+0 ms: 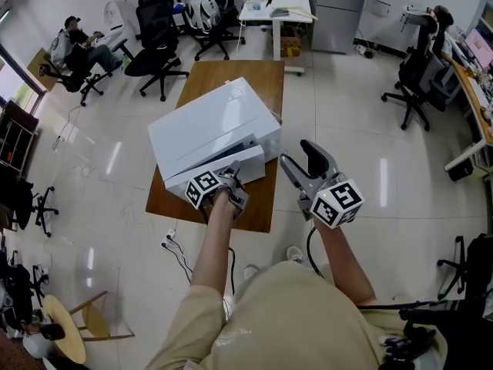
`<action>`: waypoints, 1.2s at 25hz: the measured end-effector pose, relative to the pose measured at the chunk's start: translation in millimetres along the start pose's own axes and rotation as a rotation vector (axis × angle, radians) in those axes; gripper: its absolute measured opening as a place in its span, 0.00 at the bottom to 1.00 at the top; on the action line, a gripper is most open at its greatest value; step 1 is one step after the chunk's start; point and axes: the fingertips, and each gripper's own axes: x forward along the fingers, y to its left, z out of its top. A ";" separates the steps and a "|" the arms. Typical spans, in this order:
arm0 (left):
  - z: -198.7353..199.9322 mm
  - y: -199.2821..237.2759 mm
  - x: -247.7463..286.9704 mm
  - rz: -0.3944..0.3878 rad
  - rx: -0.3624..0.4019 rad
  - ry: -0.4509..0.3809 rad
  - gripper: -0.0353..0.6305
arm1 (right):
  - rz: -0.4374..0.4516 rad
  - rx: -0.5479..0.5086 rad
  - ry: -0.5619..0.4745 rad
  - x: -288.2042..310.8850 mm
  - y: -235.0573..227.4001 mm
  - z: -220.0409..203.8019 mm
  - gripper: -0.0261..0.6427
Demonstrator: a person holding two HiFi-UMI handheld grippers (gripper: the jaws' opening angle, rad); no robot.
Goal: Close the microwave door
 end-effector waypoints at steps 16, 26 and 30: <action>31.3 -0.1 27.0 0.008 -0.140 -0.045 0.19 | -0.012 0.054 -0.008 11.2 -11.0 2.0 0.44; 3.6 9.9 5.3 -0.070 0.002 0.110 0.18 | 0.040 0.061 0.011 10.6 13.8 -19.1 0.44; -5.3 -24.3 -35.0 -0.194 0.083 0.057 0.21 | 0.066 0.056 0.019 17.8 27.0 -20.9 0.44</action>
